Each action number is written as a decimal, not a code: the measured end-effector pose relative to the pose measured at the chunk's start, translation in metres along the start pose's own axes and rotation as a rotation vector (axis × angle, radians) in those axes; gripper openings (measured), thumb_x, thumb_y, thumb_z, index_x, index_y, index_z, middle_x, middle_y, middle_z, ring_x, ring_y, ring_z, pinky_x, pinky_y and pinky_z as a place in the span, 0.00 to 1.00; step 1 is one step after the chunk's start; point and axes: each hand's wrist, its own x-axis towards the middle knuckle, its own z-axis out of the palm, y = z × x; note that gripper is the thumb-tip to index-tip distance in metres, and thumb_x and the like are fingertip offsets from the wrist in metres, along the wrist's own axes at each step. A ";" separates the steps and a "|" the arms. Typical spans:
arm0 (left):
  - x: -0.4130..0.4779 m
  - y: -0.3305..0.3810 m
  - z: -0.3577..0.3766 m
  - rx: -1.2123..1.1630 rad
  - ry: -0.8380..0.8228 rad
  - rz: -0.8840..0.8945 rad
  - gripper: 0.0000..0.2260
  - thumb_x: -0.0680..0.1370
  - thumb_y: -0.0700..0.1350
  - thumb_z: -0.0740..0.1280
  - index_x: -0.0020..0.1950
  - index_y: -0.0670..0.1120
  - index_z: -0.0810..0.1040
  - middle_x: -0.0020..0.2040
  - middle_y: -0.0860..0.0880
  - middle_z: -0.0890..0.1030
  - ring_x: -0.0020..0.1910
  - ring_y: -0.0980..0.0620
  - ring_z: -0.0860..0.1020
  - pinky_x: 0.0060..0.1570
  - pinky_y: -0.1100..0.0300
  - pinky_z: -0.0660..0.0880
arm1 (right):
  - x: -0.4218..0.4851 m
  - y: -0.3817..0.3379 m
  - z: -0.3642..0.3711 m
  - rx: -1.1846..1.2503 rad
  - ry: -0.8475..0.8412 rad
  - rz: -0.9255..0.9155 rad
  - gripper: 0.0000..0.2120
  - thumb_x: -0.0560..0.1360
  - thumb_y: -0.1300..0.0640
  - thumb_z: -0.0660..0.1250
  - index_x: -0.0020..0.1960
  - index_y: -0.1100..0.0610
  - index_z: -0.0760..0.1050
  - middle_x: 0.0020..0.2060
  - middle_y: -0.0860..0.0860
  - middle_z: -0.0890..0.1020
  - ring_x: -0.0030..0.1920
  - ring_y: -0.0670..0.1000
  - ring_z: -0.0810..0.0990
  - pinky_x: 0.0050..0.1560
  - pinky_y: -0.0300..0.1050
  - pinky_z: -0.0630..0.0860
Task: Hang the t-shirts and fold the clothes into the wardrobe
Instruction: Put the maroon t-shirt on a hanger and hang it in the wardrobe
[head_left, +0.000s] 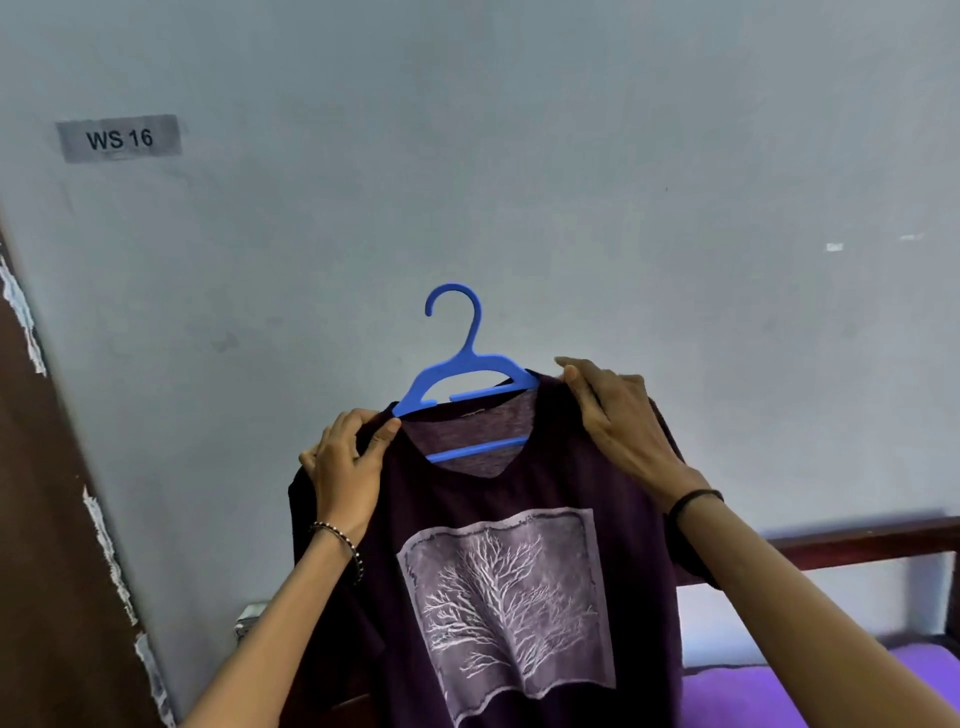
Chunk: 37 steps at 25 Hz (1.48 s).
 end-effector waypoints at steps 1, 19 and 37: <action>0.000 -0.001 -0.002 -0.015 -0.009 -0.005 0.10 0.78 0.55 0.67 0.50 0.49 0.80 0.46 0.58 0.78 0.45 0.51 0.74 0.52 0.59 0.55 | -0.001 0.006 0.000 -0.022 -0.018 -0.016 0.13 0.86 0.51 0.59 0.59 0.53 0.82 0.36 0.46 0.81 0.41 0.52 0.80 0.55 0.51 0.72; -0.013 0.003 0.000 -0.026 -0.096 -0.087 0.05 0.75 0.57 0.70 0.50 0.61 0.80 0.44 0.61 0.79 0.49 0.48 0.77 0.63 0.51 0.64 | -0.013 -0.001 0.016 -0.001 -0.135 0.091 0.13 0.81 0.41 0.65 0.54 0.50 0.77 0.45 0.42 0.84 0.46 0.47 0.82 0.42 0.47 0.74; 0.002 0.022 0.007 -0.247 -0.020 -0.026 0.05 0.76 0.48 0.72 0.46 0.48 0.86 0.42 0.59 0.84 0.42 0.64 0.82 0.44 0.74 0.74 | -0.009 0.004 0.013 0.111 -0.082 0.054 0.12 0.79 0.40 0.67 0.57 0.43 0.83 0.46 0.36 0.85 0.48 0.40 0.83 0.48 0.51 0.81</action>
